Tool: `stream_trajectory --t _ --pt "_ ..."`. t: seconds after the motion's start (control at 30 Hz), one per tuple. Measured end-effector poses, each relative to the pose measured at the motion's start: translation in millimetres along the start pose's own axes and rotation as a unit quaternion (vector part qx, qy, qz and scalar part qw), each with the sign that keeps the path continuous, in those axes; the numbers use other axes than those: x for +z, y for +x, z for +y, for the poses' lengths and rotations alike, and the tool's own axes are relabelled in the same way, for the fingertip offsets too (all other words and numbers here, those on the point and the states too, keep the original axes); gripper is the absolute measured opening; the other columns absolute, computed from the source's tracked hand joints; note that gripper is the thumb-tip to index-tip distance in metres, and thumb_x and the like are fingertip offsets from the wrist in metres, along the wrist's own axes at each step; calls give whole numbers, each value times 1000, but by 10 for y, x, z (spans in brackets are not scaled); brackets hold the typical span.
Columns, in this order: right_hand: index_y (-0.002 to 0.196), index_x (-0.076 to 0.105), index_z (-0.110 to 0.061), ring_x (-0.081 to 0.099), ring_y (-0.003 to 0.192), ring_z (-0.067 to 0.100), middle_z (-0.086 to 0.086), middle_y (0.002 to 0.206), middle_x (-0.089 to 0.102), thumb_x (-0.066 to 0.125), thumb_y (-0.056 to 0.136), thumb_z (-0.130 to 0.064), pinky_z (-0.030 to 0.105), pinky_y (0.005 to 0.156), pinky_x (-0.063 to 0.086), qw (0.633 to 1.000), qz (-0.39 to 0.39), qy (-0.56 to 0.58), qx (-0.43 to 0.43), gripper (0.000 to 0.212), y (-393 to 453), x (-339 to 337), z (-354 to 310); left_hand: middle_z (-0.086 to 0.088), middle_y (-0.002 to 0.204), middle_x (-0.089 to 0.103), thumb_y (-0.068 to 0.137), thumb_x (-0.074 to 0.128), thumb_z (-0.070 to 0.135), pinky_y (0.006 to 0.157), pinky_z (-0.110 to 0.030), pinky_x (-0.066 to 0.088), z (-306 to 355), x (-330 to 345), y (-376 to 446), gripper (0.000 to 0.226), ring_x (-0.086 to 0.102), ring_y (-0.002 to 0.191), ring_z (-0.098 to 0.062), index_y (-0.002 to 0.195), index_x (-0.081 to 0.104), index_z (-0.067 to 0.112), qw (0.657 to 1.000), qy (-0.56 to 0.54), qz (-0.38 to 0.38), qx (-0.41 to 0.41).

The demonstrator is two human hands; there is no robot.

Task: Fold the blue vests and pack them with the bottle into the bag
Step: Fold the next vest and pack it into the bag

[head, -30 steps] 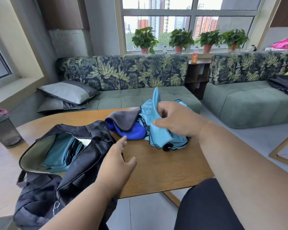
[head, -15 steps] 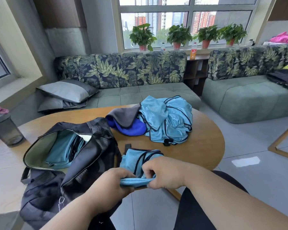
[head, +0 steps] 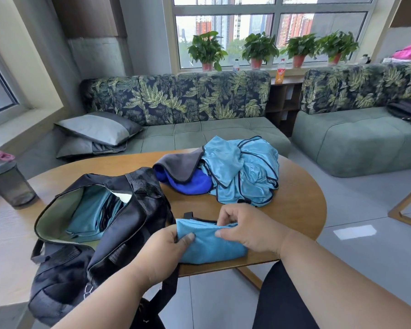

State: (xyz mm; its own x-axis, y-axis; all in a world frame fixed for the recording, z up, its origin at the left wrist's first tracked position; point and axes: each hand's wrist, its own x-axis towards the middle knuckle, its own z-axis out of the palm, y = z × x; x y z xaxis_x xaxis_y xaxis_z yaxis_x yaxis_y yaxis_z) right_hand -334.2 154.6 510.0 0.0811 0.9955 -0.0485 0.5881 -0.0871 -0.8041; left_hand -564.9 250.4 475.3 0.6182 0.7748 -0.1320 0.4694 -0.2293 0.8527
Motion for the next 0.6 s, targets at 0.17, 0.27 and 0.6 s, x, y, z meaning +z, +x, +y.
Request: stream_trajectory --t 0.17,0.27,0.6 --pt "100 71 -31 63 92 -3 -16 99 70 81 90 -33 23 87 51 992 105 -53 44 14 344 57 311 10 77 72 94 70 41 72 -34 57 -52 68 343 18 69 75 -10 85 66 25 982 138 98 -88" --pt "125 67 -33 58 115 -2 -19 123 63 80 90 -39 20 100 44 989 100 -71 80 38 386 146 541 8 80 67 94 67 40 63 -32 48 -60 137 353 21 63 75 -10 83 59 23 974 178 98 -105" --pt "92 72 -27 58 97 0 -17 100 66 73 95 -31 18 82 40 991 100 -72 47 5 371 280 604 3 61 52 94 64 40 56 -34 38 -135 133 173 36 46 58 -12 71 52 15 981 99 130 -108"
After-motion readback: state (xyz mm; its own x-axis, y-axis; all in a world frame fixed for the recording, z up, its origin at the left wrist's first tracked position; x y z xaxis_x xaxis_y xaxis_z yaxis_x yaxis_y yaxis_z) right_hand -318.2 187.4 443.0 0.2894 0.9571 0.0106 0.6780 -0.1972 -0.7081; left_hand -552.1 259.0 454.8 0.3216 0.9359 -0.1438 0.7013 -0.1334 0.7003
